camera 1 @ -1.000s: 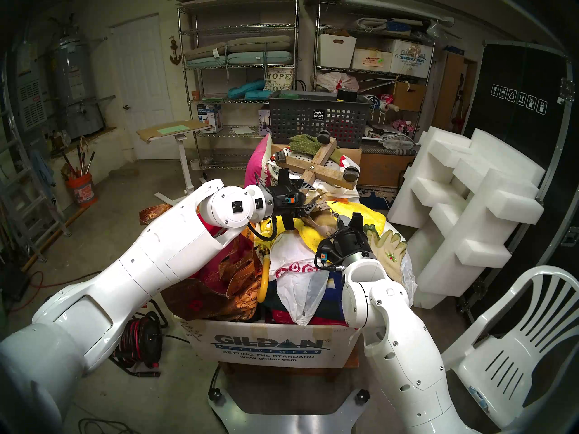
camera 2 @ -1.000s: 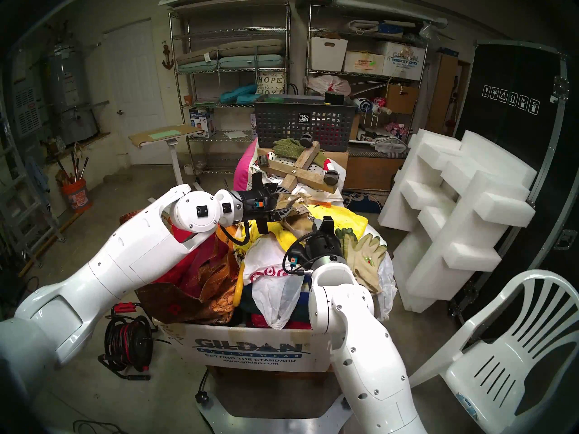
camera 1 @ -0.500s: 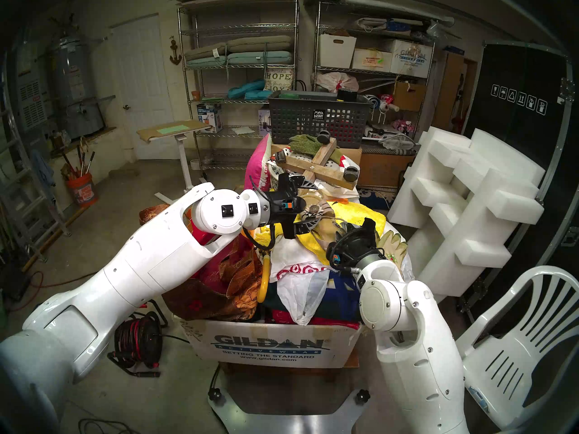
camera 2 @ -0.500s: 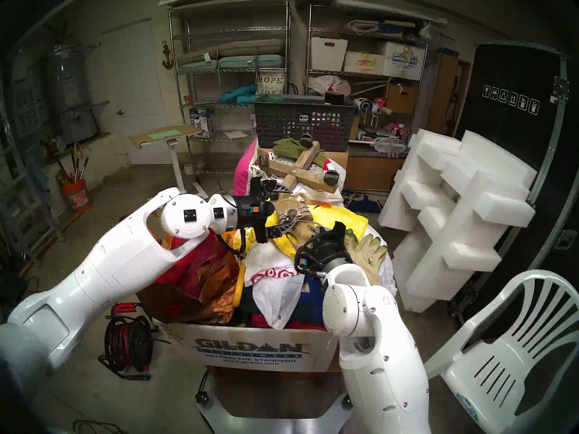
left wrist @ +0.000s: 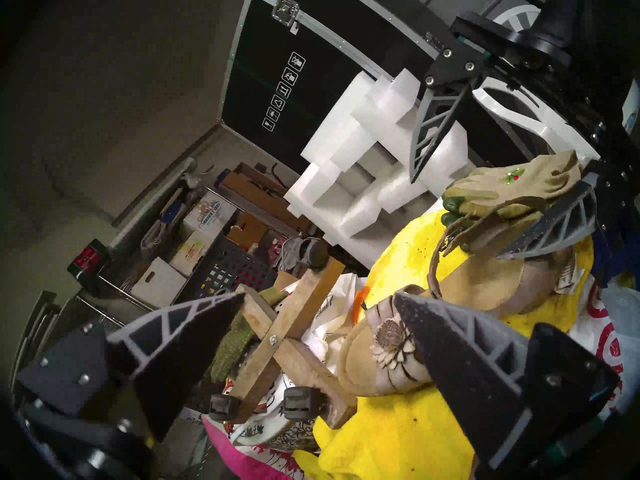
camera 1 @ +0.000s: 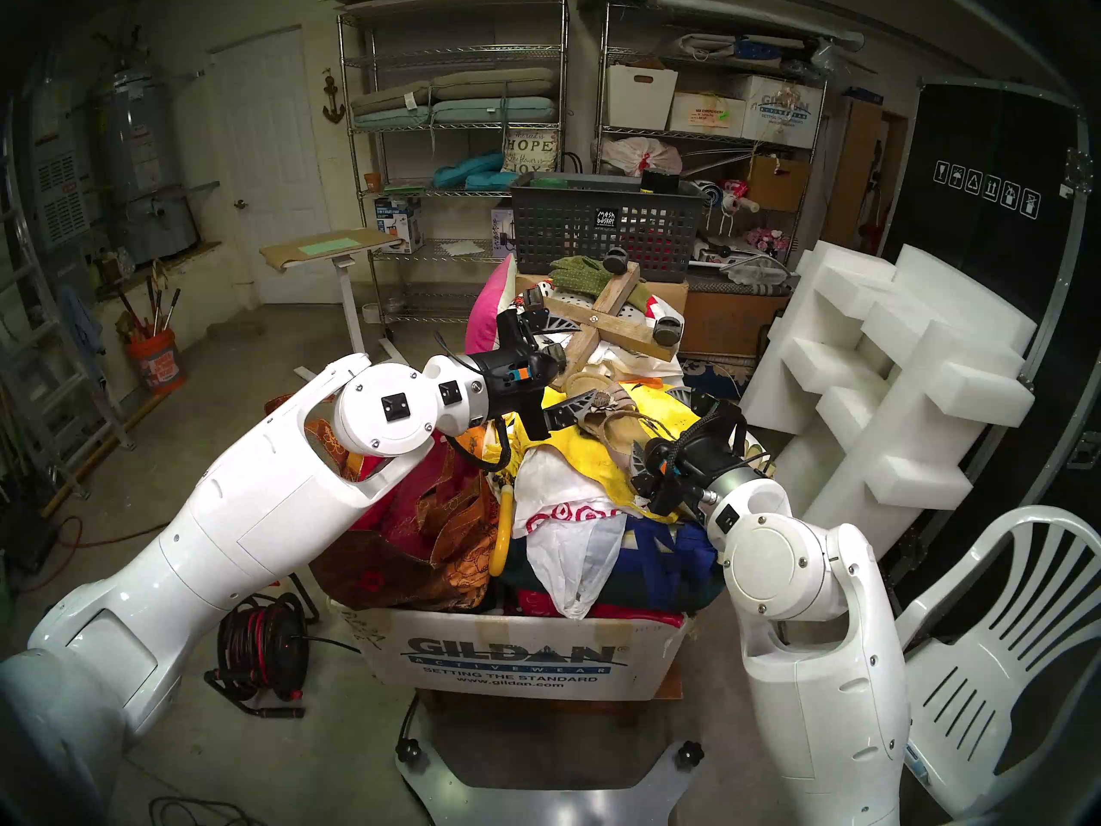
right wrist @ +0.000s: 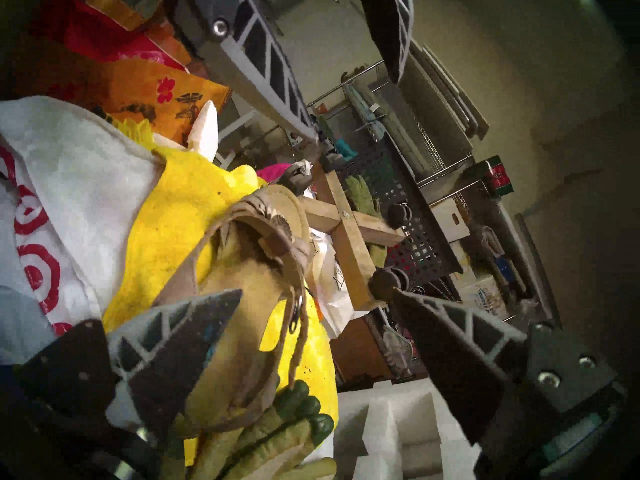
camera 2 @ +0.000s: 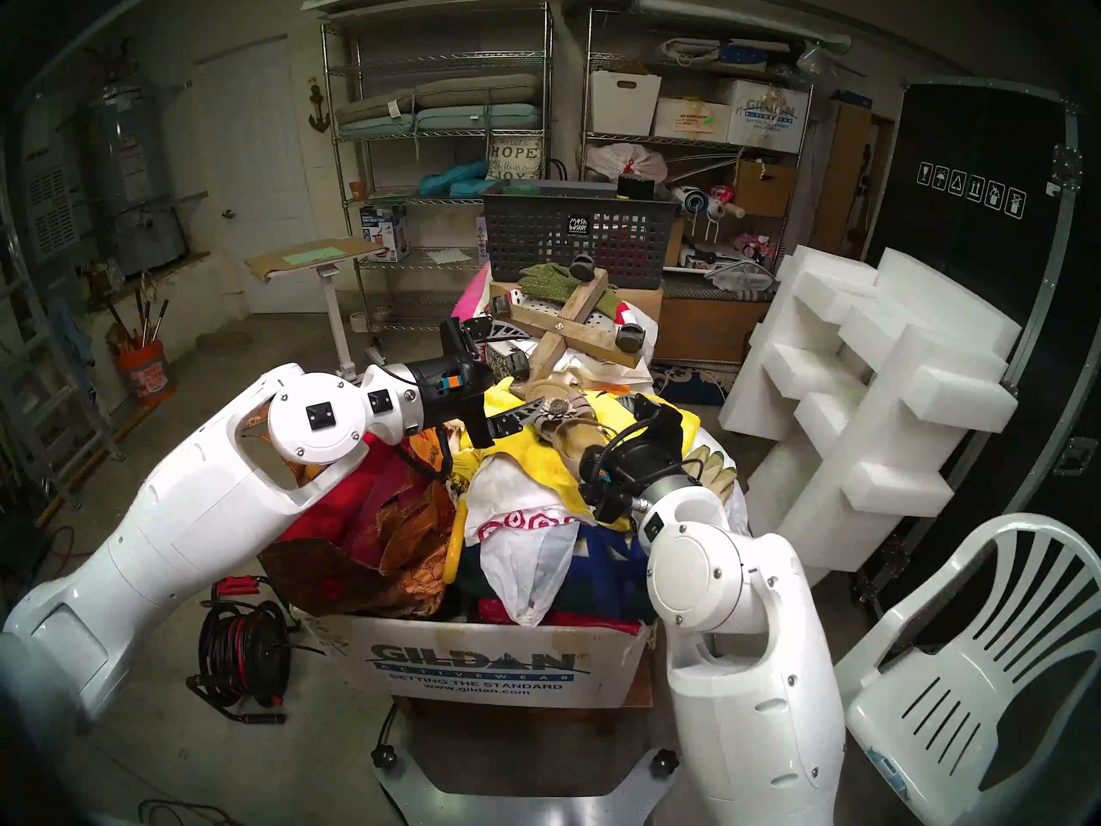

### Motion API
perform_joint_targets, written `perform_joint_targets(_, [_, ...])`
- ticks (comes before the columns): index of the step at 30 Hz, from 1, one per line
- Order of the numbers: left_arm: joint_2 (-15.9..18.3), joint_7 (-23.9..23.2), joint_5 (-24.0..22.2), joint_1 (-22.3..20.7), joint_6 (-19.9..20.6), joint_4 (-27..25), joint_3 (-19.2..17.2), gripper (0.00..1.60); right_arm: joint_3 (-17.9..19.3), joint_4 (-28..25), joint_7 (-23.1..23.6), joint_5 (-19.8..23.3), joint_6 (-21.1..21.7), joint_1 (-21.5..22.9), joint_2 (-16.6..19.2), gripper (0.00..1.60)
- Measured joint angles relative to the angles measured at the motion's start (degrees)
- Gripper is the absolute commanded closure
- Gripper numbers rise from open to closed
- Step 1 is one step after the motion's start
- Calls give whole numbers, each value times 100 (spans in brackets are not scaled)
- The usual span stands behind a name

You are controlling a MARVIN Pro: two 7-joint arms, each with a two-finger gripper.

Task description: Unbuckle a shoe

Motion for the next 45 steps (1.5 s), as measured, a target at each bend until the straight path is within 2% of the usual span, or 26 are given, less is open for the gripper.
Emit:
perform_joint_targets(9, [33,417,-64,227,143,-281,-204,0,192,-279,235,459,-3,97,-151,0])
perform_joint_targets(20, [16,844,-112,545,293,-537,-342,0,438,-115,186,698,226,425,-364,0])
perform_joint_targets(29, [174,927,-172,747,303,-714,-437,0,574,29,72,795,359,678,-457,0])
perform_joint_targets(45, [287,931,-134,748,252,-724,-438,0,589,38,66,901,366,723,-509,0])
